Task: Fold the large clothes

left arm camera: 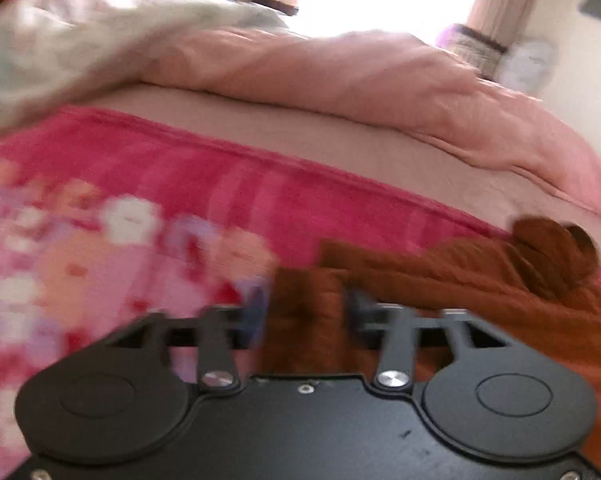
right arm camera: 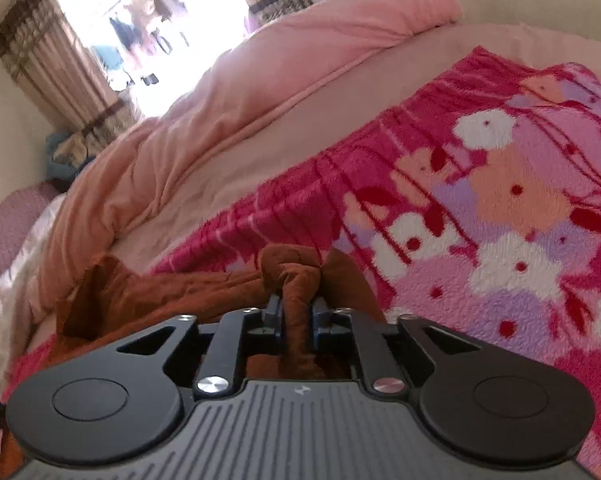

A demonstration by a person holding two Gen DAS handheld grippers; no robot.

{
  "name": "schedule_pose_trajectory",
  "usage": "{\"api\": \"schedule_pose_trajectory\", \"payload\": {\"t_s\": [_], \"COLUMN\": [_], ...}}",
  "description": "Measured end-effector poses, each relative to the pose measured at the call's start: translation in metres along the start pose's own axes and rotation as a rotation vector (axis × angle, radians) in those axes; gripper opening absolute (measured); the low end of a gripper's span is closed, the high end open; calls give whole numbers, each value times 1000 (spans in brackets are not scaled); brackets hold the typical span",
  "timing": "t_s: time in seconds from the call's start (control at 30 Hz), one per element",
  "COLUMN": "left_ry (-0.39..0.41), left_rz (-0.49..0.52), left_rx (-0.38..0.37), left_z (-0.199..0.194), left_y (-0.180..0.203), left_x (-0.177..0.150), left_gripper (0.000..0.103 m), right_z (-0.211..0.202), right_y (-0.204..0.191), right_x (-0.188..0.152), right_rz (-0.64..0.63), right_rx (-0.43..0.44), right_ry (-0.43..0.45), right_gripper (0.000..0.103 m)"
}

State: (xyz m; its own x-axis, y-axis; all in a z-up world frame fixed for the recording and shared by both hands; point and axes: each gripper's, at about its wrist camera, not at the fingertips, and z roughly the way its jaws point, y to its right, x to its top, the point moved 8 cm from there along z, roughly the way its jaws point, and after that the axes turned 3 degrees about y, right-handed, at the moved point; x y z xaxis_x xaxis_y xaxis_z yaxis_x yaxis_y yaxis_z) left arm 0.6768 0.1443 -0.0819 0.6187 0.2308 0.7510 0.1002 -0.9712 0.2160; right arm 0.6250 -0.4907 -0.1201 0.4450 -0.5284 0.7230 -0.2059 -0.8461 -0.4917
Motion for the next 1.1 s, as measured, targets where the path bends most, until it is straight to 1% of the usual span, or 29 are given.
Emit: {"api": "schedule_pose_trajectory", "payload": {"t_s": [0.03, 0.07, 0.1, 0.13, 0.17, 0.27, 0.3, 0.33, 0.37, 0.43, 0.5, 0.53, 0.63, 0.7, 0.73, 0.77, 0.8, 0.83, 0.9, 0.97, 1.1], "left_ry": [19, 36, 55, 77, 95, 142, 148, 147, 139, 112, 86, 68, 26, 20, 27, 25, 25, 32, 43, 50, 68], "left_rz": [-10, -17, -20, -7, 12, 93, 118, 135, 143, 160, 175, 182, 178, 207, 216, 218, 214, 207, 202, 195, 182], "left_rx": [11, 3, -15, -43, -71, -181, -223, -266, -304, -373, -397, -398, -407, -354, -323, -305, -296, -282, -239, -187, -103], "left_z": [-12, -25, -39, -56, -71, -114, -125, -133, -138, -139, -132, -126, -106, -92, -84, -80, -76, -77, -77, -77, -81], "left_y": [-3, -2, 1, 8, 17, 59, 75, 93, 109, 138, 161, 170, 186, 185, 178, 171, 162, 153, 130, 103, 52], "left_x": [7, 12, 16, 18, 18, 4, -6, -19, -31, -53, -73, -82, -101, -107, -108, -107, -104, -102, -96, -87, -72], "left_gripper": [58, 58, 58, 58, 58, 58, 58, 58, 58, 58, 58, 58, 58, 58, 58, 58, 58, 58, 58, 58, 58], "right_z": [-6, -16, -28, -41, -51, -79, -89, -96, -100, -101, -93, -88, -68, -56, -52, -51, -51, -52, -57, -65, -75], "right_y": [-2, -5, -8, -15, -23, -57, -75, -92, -109, -141, -168, -176, -192, -192, -190, -187, -181, -176, -156, -135, -73], "right_x": [4, 7, 12, 15, 17, 12, 3, -7, -21, -55, -91, -105, -142, -155, -156, -155, -151, -148, -132, -120, -89], "right_rz": [-4, -14, -25, -45, -65, -125, -154, -179, -203, -229, -225, -226, -253, -252, -260, -259, -251, -243, -243, -261, -225], "right_rx": [-14, -33, -55, -60, -44, 59, 115, 163, 203, 276, 328, 339, 321, 294, 274, 258, 246, 232, 191, 117, -8], "right_ry": [16, 46, 88, 123, 141, 157, 156, 158, 152, 121, 75, 55, 35, 32, 42, 51, 58, 63, 82, 112, 122], "right_gripper": [38, 47, 53, 53, 53, 53, 49, 44, 42, 36, 32, 28, 25, 23, 15, 11, 5, 4, 3, 4, 5]}}
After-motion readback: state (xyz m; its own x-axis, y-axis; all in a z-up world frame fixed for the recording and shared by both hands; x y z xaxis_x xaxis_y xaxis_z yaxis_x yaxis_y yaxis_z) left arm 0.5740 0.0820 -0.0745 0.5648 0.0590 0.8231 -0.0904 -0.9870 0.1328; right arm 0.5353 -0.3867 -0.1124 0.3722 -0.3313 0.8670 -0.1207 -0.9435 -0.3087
